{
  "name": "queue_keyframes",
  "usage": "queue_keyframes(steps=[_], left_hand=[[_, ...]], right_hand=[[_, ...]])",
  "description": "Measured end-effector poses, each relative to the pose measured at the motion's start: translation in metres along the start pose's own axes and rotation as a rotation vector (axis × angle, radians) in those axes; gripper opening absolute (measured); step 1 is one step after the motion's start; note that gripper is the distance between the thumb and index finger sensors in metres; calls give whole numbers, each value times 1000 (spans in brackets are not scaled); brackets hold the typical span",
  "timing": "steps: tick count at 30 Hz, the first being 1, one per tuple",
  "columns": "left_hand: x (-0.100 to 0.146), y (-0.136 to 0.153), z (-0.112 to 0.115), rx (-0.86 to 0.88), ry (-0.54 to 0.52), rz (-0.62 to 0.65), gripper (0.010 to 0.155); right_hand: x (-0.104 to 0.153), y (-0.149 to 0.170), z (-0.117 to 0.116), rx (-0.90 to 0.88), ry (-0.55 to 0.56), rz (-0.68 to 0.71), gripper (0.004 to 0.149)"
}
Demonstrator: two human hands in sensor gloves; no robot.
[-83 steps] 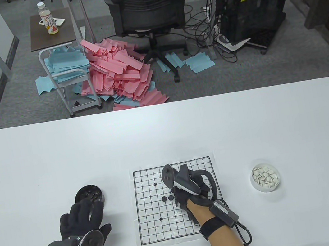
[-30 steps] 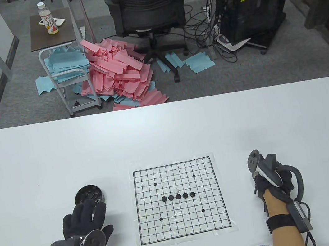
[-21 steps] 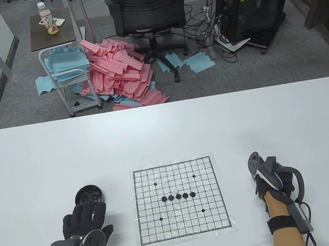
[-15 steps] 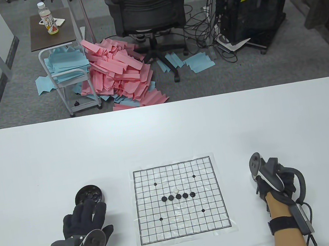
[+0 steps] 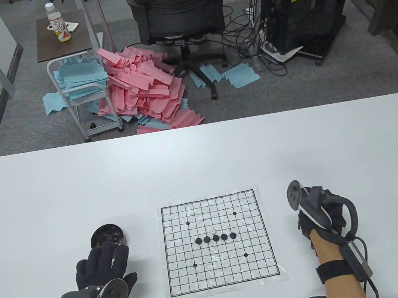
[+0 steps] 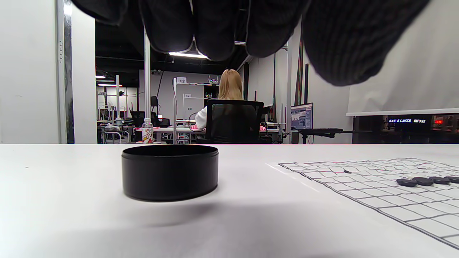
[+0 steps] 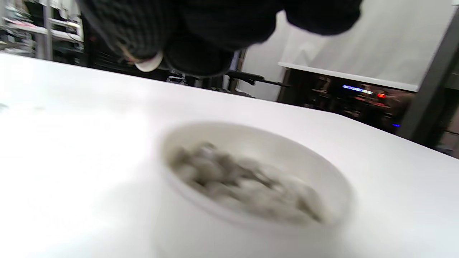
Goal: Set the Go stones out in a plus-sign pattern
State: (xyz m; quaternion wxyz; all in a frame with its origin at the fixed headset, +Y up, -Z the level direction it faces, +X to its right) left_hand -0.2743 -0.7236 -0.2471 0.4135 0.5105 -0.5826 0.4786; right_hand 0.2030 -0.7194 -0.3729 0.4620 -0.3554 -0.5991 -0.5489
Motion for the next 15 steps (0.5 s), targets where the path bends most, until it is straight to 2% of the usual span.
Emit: queue_keyframes(steps=[3,8,15], left_hand=[[0,0,0,1,-1,-1,76],[1,1,0,2,-2,-2,76],[1,2,0,3,-2,-5,76]], right_hand=[[5,-35,15,-53,16,72,40],[13,-88,25,-133,-13,161,40],[24,-152,9,-235,-139,232,40]])
Point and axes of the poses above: the tracker on the back of each hand, its own y axis roughly to the little-finger side, its own x axis roughly from the fingertips to the wrist, z = x × y, the point moved 2 cm from there along -x, roughly from the wrist to the fingertips, and after that the axes turned 1 degree about -z, right-handed, at the moved point
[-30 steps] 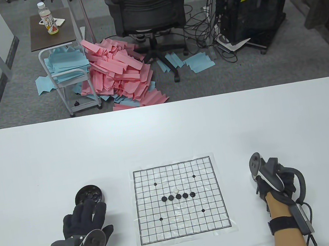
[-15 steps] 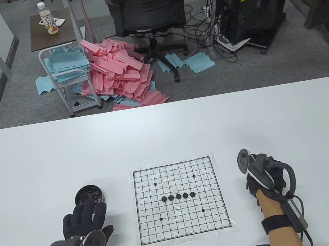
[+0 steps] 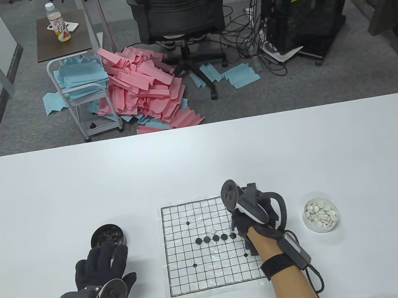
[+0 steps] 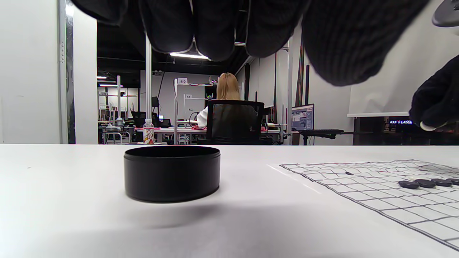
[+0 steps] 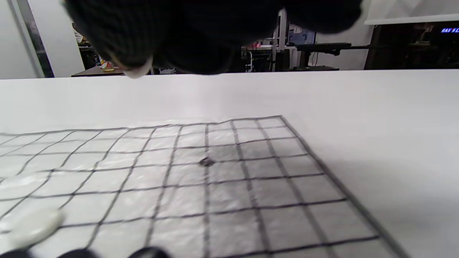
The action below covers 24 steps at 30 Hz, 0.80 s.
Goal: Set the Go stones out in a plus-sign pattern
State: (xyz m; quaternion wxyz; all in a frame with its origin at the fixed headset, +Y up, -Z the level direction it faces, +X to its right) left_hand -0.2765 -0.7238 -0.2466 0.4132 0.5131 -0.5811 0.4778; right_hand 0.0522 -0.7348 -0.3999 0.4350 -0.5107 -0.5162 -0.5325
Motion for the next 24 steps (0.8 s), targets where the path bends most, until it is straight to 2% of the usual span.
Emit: queue_keyframes(steps=[5,10,14,24], left_hand=[[0,1,0,3,0,-2,76],[0,1,0,4,0,-2,76],[0,1,0,2,1,2,76],[0,1,0,2,1,4,76]], right_hand=[[-2,-23,-23,58,-41,25,39],[-2,-32,-41,57,-92,19,38],[-2,-33,-48,70,-105,17,37],[-3,-30,-45,63,-94,6,41]])
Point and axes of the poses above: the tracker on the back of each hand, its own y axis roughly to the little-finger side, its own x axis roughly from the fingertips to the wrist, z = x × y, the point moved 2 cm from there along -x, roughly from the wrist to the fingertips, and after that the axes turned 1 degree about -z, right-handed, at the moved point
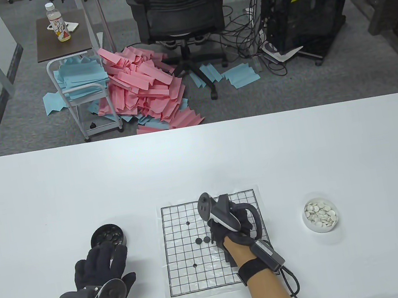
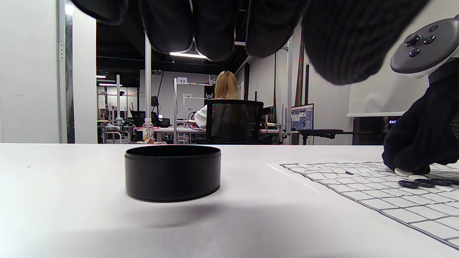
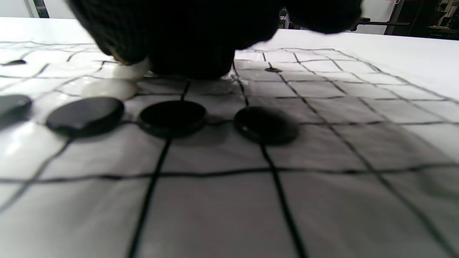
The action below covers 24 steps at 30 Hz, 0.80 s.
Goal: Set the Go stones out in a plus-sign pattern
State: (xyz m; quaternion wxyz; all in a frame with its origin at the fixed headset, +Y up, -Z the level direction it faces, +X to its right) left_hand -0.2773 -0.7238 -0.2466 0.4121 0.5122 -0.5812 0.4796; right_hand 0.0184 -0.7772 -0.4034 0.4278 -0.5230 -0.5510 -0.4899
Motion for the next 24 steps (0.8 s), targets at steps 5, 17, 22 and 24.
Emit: queue_keyframes(steps=[5,17,22,24], left_hand=[[0,0,0,4,3,-3,76],[0,-1,0,5,0,1,76],[0,-1,0,6,-1,2,76],[0,-1,1,6,0,0,76]], right_hand=[[2,13,16,-8,35,-4,43],[10,97,75,43,135,-120,48],[16,147,84,28,147,-207,49],[18,169,83,21,140,-242,49]])
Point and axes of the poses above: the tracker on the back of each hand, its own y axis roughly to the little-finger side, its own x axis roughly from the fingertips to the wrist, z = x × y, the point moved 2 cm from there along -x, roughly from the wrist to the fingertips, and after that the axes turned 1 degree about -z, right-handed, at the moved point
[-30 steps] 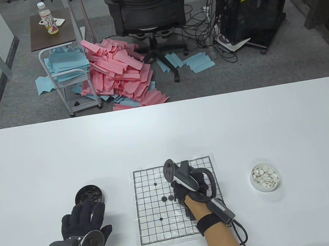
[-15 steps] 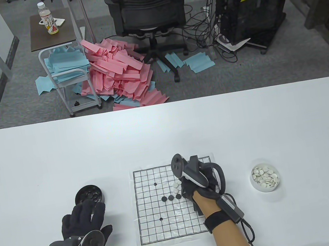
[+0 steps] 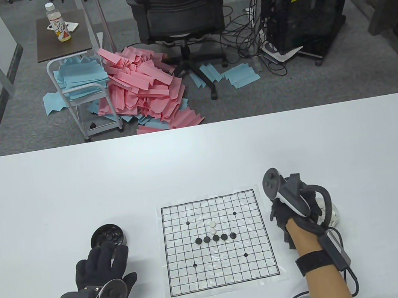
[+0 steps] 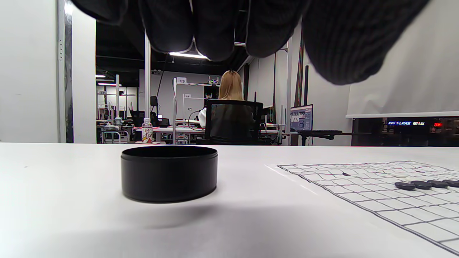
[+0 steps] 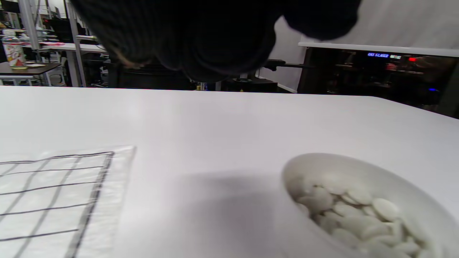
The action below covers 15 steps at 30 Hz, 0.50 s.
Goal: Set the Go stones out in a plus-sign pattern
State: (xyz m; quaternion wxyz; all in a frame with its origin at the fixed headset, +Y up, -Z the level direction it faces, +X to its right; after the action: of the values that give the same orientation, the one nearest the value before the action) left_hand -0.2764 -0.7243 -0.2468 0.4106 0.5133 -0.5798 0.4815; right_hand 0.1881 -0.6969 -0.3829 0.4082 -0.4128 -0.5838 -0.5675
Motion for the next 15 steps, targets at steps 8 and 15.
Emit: queue_keyframes(steps=[8,15], left_hand=[[-1,-5,3,-1,11,7,76],[-1,-5,4,-6,21,0,76]], right_hand=[[-7,60,-30,15,-100,-120,49],[-10,76,-58,134,-148,-144,50]])
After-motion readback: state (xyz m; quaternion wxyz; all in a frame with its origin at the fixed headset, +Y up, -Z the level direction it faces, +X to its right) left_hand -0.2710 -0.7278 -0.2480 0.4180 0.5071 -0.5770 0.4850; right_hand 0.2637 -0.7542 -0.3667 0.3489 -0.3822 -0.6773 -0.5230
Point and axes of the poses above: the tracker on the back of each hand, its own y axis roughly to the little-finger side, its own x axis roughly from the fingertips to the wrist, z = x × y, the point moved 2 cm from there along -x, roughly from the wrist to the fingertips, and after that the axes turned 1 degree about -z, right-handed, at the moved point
